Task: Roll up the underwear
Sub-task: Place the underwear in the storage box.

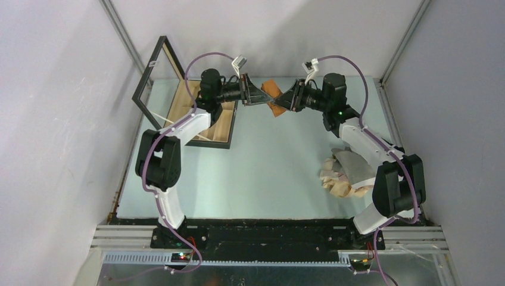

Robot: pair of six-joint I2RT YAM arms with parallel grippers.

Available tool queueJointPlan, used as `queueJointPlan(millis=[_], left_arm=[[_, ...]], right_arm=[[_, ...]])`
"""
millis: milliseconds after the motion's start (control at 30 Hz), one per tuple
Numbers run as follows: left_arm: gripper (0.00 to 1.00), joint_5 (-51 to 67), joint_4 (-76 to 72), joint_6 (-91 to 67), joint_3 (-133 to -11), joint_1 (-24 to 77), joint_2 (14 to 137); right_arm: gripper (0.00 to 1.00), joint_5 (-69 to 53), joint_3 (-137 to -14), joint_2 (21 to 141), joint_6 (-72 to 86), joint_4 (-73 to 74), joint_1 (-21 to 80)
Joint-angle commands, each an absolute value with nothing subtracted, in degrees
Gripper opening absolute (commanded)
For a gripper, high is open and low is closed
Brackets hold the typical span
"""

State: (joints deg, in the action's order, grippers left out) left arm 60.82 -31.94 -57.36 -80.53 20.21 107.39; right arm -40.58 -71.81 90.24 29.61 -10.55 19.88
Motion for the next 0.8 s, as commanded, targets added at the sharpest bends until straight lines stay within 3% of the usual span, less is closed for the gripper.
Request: queueJointPlan(millis=[0, 67, 133, 167, 233, 333, 467, 600, 767], left_arm=[[0.14, 57.6, -38.1, -58.0, -81.9, 19.9, 107.1], [0.01, 56.4, -36.5, -56.8, -82.0, 19.7, 107.0], [0.00, 56.0, -35.7, -56.4, -81.9, 19.5, 107.2], [0.00, 56.0, -35.2, -56.1, -82.0, 19.5, 107.3], [0.00, 56.1, -33.7, -54.8, -82.1, 19.4, 107.2], [0.00, 56.3, -30.8, -50.7, -81.7, 19.3, 106.8], [0.00, 56.6, -15.2, -38.3, -81.7, 18.8, 104.6], [0.00, 49.6, 11.9, -16.1, -86.6, 17.3, 102.0], [0.00, 28.7, 40.9, 4.3, -103.0, 16.4, 105.7]], right_arm=[[0.01, -44.5, -71.1, 91.0, 27.8, -8.6, 22.4], [0.07, -44.5, -71.2, 91.1, 26.6, -8.0, 22.7], [0.21, -44.5, -71.2, 91.0, 24.8, -7.0, 22.9], [0.36, -44.3, -71.1, 90.8, 23.9, -5.9, 22.8], [0.54, -44.1, -70.6, 90.3, 23.4, -5.3, 22.4], [0.75, -44.0, -69.7, 89.1, 22.9, -4.2, 20.9], [0.96, -45.1, -69.6, 85.5, 21.4, 2.1, 14.7], [0.99, -49.6, -69.7, 81.2, 21.5, 11.1, 5.7], [0.99, -46.3, -69.6, 78.2, 16.1, 26.8, -1.1]])
